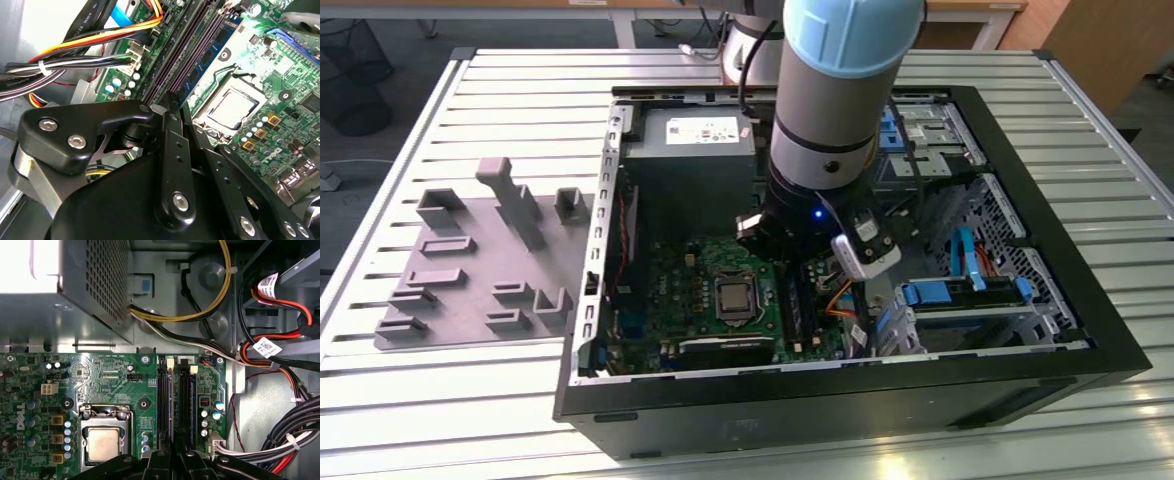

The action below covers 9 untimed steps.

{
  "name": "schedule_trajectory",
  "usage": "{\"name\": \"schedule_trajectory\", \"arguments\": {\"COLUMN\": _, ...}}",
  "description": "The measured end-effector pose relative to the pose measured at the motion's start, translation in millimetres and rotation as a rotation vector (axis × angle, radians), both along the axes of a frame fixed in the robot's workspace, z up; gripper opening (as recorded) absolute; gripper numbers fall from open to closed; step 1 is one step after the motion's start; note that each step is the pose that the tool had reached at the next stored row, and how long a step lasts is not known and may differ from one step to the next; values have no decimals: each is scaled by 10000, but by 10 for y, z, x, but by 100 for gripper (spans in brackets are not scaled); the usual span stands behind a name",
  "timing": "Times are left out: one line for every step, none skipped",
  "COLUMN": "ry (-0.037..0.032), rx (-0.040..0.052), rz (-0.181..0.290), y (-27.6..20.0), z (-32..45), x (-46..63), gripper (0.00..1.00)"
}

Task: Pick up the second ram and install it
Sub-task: 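Insert the second ram into the second slot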

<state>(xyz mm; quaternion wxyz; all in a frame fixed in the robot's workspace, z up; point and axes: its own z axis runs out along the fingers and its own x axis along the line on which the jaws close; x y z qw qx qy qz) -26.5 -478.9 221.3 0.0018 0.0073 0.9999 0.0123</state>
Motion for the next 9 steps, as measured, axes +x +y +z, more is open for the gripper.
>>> {"name": "schedule_trajectory", "arguments": {"ry": 1, "rx": -2, "rz": 0, "y": 0, "z": -3, "x": 0, "gripper": 14}}
{"name": "schedule_trajectory", "arguments": {"ry": 1, "rx": -3, "rz": 0, "y": -1, "z": -3, "x": 0, "gripper": 14}}
{"name": "schedule_trajectory", "arguments": {"ry": 1, "rx": -4, "rz": 0, "y": 0, "z": -3, "x": 0, "gripper": 14}}
{"name": "schedule_trajectory", "arguments": {"ry": 1, "rx": -1, "rz": 0, "y": 0, "z": -5, "x": 0, "gripper": 14}}
{"name": "schedule_trajectory", "arguments": {"ry": 0, "rx": -1, "rz": 0, "y": 0, "z": -6, "x": 0, "gripper": 14}}
{"name": "schedule_trajectory", "arguments": {"ry": 0, "rx": 0, "rz": 0, "y": 0, "z": -6, "x": 0, "gripper": 14}}
{"name": "schedule_trajectory", "arguments": {"ry": 0, "rx": 0, "rz": 0, "y": 0, "z": -6, "x": 0, "gripper": 14}}
{"name": "schedule_trajectory", "arguments": {"ry": 0, "rx": 1, "rz": 0, "y": 0, "z": -7, "x": 0, "gripper": 14}}
{"name": "schedule_trajectory", "arguments": {"ry": -1, "rx": 2, "rz": -1, "y": -2, "z": -8, "x": 0, "gripper": 14}}
